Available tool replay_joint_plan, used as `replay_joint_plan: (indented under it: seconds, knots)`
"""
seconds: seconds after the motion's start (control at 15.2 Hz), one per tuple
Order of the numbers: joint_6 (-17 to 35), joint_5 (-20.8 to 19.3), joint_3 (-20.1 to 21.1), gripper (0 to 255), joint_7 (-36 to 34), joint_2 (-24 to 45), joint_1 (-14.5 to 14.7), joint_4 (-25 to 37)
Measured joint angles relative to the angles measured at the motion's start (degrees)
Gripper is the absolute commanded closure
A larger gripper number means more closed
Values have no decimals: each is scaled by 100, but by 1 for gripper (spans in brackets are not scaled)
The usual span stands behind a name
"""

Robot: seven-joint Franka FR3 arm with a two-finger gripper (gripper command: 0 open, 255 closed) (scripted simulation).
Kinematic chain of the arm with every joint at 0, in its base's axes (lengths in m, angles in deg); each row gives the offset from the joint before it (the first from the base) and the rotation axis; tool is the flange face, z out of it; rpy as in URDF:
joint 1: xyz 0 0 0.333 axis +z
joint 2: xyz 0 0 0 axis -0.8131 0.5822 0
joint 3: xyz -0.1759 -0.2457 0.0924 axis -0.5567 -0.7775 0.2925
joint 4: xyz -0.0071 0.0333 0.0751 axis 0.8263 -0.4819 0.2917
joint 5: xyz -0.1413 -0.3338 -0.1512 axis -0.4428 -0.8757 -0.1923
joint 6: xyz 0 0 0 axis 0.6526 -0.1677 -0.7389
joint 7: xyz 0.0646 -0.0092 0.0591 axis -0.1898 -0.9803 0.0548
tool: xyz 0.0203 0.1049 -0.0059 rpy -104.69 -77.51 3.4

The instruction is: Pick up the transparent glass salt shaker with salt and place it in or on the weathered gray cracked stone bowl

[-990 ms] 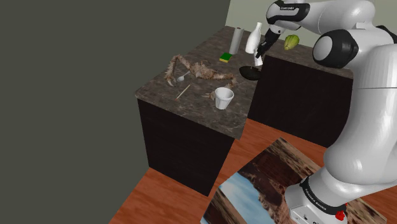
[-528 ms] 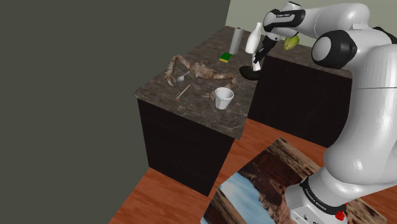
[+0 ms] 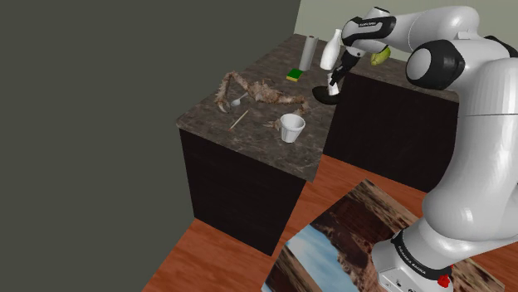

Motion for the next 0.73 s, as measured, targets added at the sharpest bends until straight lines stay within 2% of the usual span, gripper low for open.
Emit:
replay_joint_plan:
  seconds: [0.07,0.46,0.73]
  knots:
    - [0,0,0,0,0,0,0,0]
    - [1,0,0,0,1,1,0,1]
    - [-428,-39,-29,0,-34,-201,-32,237]
